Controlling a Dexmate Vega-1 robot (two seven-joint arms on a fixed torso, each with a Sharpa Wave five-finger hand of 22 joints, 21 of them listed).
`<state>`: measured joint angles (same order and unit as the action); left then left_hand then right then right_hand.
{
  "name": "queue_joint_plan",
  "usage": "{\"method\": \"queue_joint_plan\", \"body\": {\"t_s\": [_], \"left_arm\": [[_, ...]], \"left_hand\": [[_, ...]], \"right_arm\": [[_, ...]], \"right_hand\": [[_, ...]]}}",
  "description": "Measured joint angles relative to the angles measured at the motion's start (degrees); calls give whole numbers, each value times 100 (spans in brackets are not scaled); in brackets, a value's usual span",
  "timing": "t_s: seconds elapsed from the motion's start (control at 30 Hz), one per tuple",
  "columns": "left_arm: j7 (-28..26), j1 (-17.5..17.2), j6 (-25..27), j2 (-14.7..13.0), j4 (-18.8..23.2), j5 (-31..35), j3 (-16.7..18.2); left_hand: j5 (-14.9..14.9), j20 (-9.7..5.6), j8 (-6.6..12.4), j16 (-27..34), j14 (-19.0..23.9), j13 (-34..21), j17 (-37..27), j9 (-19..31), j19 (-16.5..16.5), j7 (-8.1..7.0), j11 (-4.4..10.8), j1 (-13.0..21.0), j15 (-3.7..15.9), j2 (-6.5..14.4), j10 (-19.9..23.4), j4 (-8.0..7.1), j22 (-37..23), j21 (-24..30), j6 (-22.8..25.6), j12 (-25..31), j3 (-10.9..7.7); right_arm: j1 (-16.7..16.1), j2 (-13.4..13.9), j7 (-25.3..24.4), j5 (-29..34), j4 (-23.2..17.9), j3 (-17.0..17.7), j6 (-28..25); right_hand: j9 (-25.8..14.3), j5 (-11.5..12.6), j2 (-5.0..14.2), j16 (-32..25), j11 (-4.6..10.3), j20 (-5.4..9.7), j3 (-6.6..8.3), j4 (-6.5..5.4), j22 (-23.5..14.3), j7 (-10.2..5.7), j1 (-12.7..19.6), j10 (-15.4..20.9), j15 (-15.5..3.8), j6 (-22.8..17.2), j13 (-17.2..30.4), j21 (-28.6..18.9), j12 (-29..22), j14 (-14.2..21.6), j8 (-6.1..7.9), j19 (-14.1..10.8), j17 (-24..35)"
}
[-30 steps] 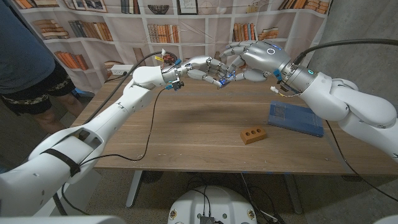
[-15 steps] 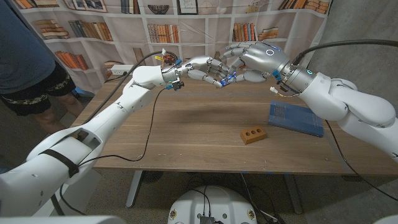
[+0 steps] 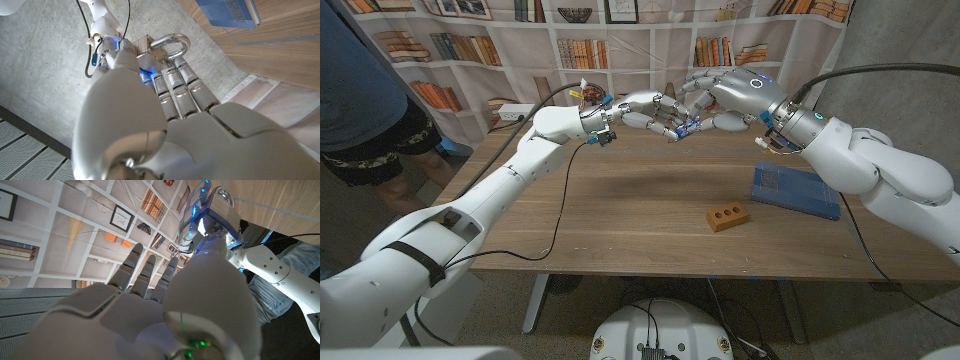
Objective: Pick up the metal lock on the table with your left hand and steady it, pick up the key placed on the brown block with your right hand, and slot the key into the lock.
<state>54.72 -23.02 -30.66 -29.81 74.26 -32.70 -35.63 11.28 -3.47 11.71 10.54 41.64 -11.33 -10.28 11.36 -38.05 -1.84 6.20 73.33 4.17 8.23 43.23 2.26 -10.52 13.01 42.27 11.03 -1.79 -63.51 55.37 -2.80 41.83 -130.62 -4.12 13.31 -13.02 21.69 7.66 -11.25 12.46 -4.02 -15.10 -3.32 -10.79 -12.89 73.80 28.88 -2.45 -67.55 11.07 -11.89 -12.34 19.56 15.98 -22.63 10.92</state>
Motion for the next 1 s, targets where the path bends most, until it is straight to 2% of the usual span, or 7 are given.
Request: {"method": "queue_joint_plan", "body": {"t_s": [0.23, 0.43, 0.63, 0.7, 1.0], "left_arm": [[-23, -4, 3, -9, 36, 13, -2], [-33, -4, 3, -11, 53, 17, -4], [-45, -4, 4, -12, 59, 27, -5], [-52, -4, 4, -10, 61, 28, -6], [-71, -10, 2, 0, 66, 29, -9]], "left_hand": [[0, 0, 1, 0, 0, -1, 0, 1, 0, 0, -7, 1, 0, -1, -7, -14, 0, 0, 0, -2, -14], [-3, 0, 1, 0, 0, -1, 0, 1, 0, 0, -7, 18, 0, -17, -6, -14, 0, 0, 0, -2, -14], [-3, 0, 1, 0, 0, -1, 3, 2, 0, 0, -7, 18, 0, -17, -5, -14, 0, 0, 0, -2, -14], [-3, 0, 1, 0, 0, -1, 3, 2, 0, 0, -7, 18, 0, -17, -5, -14, 0, 0, 0, -2, -14], [-4, 0, 1, 1, 0, 3, 2, 2, 0, 0, -6, 18, 0, -17, -5, -13, 0, 0, 0, -5, -14]], "right_arm": [[-112, -1, -17, -39, -6, 74, -27], [-147, 9, 1, -35, -16, 104, -57], [-231, 50, 46, -15, -57, 175, -87], [-260, 62, 55, -9, -74, 199, -91], [-357, 83, 92, 66, -130, 286, -100]], "right_hand": [[33, -40, 22, -22, -14, -167, 0, 0, -30, 3, 22, 13, 0, 44, 0, -43, 0, 0, -99, -74, 0], [76, -39, 34, -22, -13, -275, -64, 0, -12, -1, 33, -80, 0, 476, -15, -43, 50, 0, -314, -87, 4], [123, 2, -77, 2, -30, -355, -98, -34, -13, 7, -78, -204, 0, 873, -15, -43, 90, -42, -473, -102, 15], [129, 16, -97, 2, -10, -398, -119, -55, -13, -4, -98, -240, 0, 946, -15, -43, 108, -42, -483, -107, 15], [134, 78, -172, 2, -32, -424, -165, -102, -13, 7, -173, -386, 10, 1412, -15, -43, 112, -93, -521, -101, 15]]}}
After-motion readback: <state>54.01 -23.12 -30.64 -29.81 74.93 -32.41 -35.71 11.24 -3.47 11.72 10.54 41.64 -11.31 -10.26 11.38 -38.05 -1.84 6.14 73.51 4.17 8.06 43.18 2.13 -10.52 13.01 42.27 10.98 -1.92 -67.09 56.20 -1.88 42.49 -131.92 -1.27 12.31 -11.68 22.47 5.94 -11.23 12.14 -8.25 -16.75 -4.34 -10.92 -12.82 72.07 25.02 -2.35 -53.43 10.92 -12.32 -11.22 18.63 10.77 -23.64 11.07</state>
